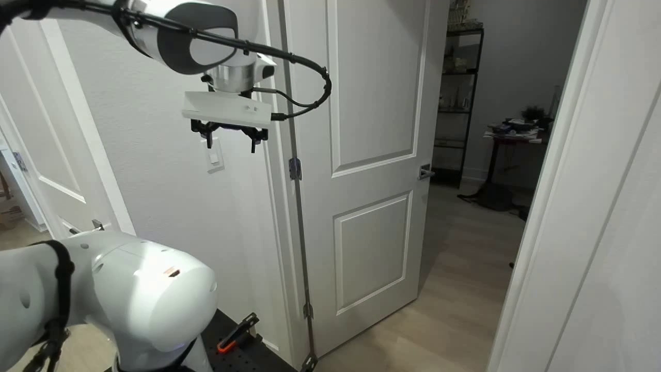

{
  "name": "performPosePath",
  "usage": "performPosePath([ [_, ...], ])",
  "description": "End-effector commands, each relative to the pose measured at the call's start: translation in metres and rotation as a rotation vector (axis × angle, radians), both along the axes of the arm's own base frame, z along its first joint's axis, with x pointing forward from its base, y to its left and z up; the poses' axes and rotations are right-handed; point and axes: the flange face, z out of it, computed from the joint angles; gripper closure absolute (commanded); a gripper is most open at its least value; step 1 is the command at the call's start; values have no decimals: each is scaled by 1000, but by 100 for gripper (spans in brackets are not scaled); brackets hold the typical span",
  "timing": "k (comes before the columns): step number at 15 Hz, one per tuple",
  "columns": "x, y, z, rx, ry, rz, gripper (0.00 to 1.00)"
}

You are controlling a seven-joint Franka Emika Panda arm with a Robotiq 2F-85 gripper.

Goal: Turn the light switch on and off four times

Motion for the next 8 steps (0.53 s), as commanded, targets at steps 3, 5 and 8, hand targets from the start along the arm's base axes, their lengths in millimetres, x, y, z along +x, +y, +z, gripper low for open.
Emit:
performPosePath([
  [3,2,28,-2,5,-57,0,49],
  [5,2,42,0,-2,-78,3,64],
  [8,1,66,0,-12,-107,0,87],
])
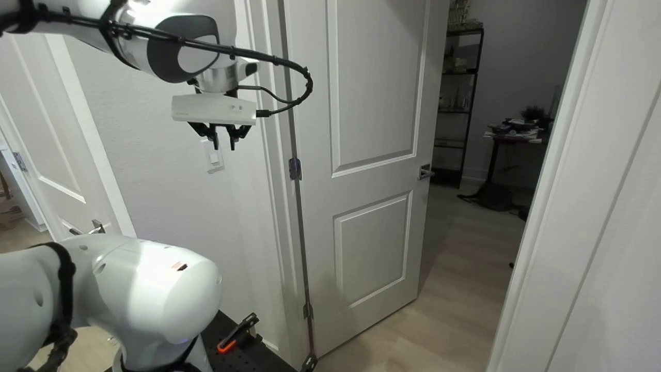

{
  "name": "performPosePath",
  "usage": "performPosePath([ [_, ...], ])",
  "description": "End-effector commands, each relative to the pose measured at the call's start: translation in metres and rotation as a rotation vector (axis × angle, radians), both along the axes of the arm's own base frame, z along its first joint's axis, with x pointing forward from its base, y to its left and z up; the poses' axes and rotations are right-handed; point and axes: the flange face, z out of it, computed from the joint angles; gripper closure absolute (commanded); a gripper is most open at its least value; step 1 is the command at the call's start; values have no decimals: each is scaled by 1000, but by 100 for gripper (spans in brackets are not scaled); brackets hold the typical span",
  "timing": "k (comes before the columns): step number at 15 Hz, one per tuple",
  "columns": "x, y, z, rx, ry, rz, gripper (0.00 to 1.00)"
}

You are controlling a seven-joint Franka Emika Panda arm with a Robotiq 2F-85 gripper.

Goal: Turn the light switch on and off four times

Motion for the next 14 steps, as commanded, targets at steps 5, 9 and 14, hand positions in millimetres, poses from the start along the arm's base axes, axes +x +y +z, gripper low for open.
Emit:
performPosePath([
  [5,0,59,-2,-2,-63,-26,100],
  [9,6,85,-12,2,-80,-16,100],
  [14,28,112,-33,11,-105,2,100],
])
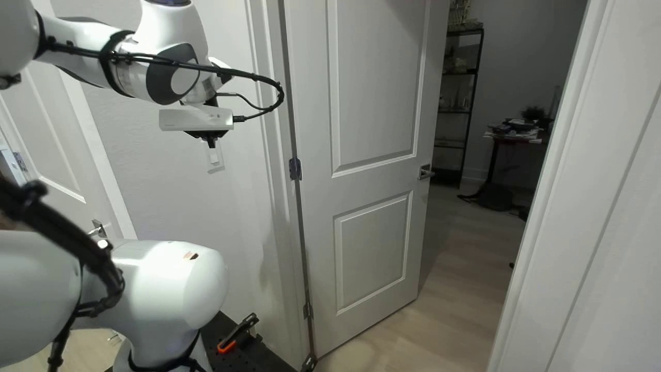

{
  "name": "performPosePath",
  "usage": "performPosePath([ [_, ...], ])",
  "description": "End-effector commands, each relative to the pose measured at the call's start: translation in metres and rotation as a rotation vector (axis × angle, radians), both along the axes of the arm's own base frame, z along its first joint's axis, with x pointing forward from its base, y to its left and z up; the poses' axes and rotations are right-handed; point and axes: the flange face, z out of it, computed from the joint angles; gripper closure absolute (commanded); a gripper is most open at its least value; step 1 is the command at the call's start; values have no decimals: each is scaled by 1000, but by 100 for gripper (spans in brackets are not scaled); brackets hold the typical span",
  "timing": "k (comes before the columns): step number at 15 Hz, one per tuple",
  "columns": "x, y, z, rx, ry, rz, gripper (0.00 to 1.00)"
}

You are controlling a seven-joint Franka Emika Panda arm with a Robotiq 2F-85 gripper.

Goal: Turn the light switch on and off four times

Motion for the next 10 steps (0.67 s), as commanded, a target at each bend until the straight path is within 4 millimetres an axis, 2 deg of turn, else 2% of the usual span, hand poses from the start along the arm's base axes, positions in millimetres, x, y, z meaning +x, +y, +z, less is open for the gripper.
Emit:
performPosePath([
  [1,22,24,-20,3,-1,1,100],
  [7,48,62,-58,-2,3,19,100],
  [10,57,80,-69,6,-31,15,100],
])
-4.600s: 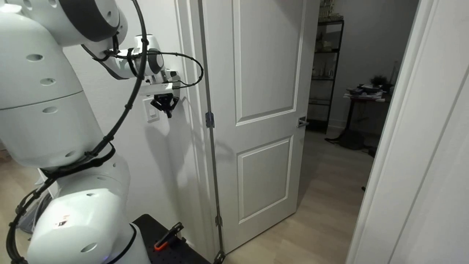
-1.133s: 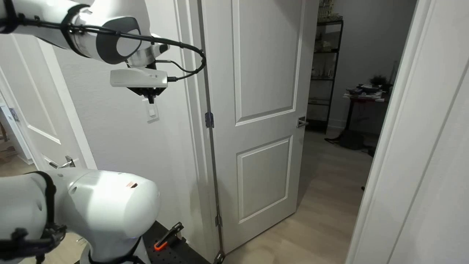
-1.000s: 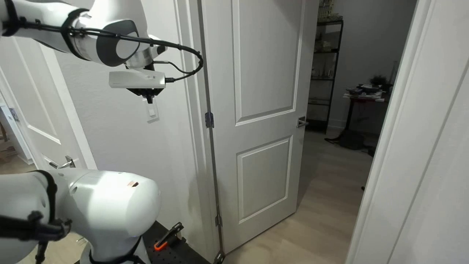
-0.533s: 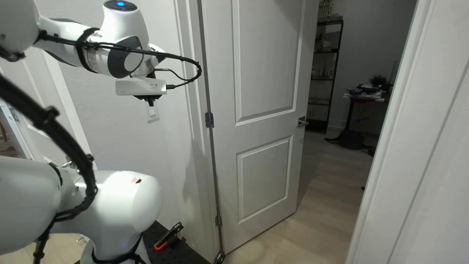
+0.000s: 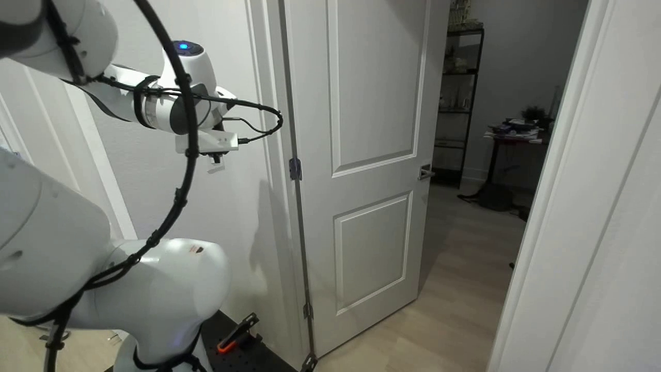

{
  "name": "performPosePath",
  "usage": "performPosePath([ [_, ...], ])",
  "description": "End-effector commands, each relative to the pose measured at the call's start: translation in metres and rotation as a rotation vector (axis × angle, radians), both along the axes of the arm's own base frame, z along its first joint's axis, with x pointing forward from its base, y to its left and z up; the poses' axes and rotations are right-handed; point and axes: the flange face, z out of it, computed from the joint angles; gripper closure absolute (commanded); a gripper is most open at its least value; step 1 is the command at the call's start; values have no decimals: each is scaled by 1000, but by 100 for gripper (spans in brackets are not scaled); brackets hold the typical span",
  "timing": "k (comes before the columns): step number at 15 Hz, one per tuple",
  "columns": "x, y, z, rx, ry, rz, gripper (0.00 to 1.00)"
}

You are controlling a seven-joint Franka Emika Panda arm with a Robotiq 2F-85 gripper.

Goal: Turn the light switch on and off four times

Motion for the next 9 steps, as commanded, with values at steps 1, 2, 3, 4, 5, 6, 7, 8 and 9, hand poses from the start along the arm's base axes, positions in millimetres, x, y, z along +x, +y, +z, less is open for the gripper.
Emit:
performPosePath([
  [1,17,25,-7,16,-24,-8,100],
  [2,21,31,-10,20,-30,-8,100],
  [3,24,36,-13,23,-34,-5,100],
  [4,27,42,-16,25,-36,-3,100],
  [5,30,47,-18,27,-38,-2,100],
  [6,33,52,-21,27,-38,0,100],
  [7,36,57,-23,27,-40,2,100],
  [8,39,62,-25,27,-42,3,100],
  [9,42,66,-27,28,-43,4,100],
])
